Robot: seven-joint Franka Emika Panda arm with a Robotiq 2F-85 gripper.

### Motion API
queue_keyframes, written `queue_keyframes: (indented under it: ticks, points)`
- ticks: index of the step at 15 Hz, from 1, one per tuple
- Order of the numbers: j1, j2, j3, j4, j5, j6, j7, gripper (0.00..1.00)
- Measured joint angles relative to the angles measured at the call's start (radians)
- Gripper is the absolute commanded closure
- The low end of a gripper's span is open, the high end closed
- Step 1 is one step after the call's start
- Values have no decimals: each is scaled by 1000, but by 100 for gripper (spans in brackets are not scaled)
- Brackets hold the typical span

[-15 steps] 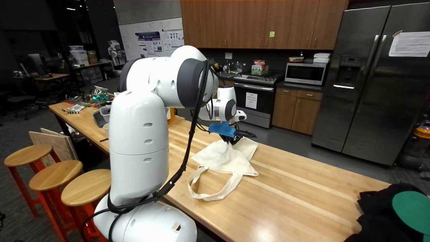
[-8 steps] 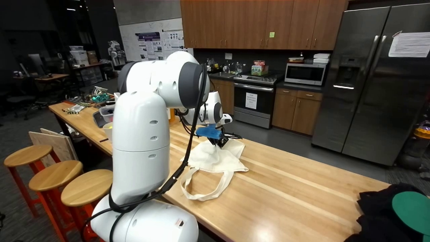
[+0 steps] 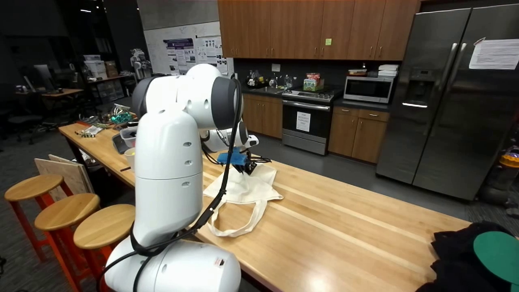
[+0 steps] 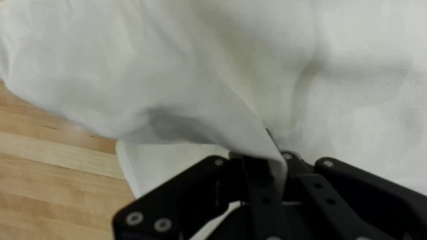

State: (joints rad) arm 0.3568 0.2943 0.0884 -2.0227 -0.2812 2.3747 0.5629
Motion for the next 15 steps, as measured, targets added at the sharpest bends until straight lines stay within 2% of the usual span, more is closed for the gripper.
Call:
queue_keyframes:
  ticks: [3,8,12,15]
  points:
    - [28,18,21,26,-2,-32,3,99]
    - [31,16,48,36,3,-59,-12,99]
    - [16,-12,48,35,23,-50,-29,99]
    - [-17,-43,48,34,94,-37,-75,99]
